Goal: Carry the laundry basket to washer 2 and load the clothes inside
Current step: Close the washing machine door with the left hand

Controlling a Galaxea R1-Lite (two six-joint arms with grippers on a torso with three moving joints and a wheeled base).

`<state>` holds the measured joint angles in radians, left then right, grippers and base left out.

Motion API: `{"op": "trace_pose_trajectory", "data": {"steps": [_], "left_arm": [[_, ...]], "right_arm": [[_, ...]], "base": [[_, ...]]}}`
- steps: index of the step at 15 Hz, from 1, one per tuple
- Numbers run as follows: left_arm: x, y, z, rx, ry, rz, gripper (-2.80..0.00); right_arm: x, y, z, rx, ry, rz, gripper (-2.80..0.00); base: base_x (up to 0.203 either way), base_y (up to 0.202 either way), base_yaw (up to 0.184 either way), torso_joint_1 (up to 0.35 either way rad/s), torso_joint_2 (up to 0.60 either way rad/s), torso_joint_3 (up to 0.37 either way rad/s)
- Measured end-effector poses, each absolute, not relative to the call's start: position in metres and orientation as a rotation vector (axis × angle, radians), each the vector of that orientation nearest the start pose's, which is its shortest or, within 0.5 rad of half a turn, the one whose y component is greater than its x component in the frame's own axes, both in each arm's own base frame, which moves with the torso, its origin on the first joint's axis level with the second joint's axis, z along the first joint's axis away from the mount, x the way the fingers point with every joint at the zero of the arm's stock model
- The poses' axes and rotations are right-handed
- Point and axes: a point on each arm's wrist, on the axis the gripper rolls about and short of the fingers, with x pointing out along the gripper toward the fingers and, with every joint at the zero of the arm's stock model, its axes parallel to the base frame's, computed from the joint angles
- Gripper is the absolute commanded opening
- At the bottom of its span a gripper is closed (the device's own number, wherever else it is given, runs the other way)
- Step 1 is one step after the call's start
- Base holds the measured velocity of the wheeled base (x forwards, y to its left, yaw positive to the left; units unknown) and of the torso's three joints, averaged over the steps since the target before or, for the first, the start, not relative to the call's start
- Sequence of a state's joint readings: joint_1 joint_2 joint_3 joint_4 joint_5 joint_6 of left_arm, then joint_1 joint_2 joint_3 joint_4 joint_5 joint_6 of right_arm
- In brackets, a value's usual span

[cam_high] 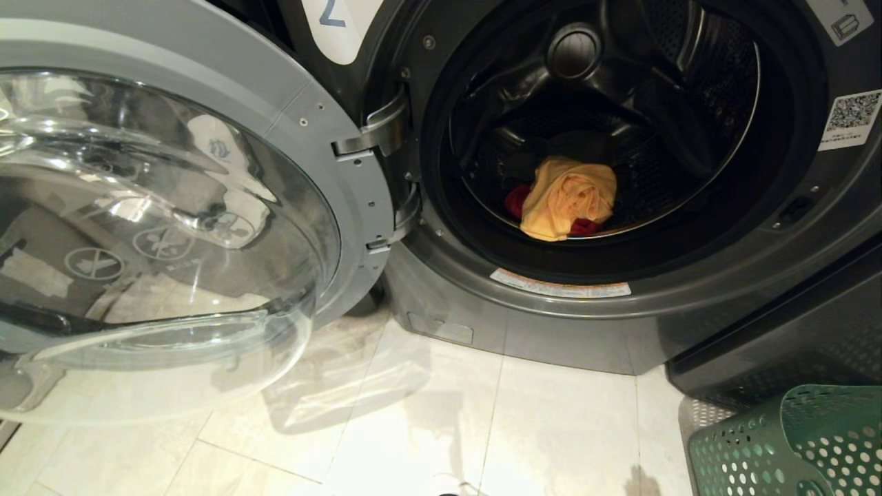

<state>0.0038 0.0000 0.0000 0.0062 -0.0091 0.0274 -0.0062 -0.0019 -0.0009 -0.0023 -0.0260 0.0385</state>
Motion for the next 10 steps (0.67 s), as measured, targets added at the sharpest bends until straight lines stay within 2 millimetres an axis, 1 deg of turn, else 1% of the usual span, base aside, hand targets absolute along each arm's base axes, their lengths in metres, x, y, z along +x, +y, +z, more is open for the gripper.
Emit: {"op": "trace_pose_trajectory", "data": {"steps": [4, 10], "left_arm": [[-0.0228, -0.0003, 0.0748, 0.024, 0.006, -0.006, -2.8], [-0.0228, -0.0003, 0.0748, 0.016, 0.006, -0.005, -2.8]], "right_arm": [[-0.023, -0.0005, 0.0756, 0.039, -0.005, -0.035, -2.8], [-0.023, -0.0005, 0.0756, 0.038, -0.004, -0.035, -2.8]], "base": [[0.0, 0.0, 0.0, 0.001, 0.0, 0.009], [0.0, 0.0, 0.0, 0.002, 0.0, 0.182]]}}
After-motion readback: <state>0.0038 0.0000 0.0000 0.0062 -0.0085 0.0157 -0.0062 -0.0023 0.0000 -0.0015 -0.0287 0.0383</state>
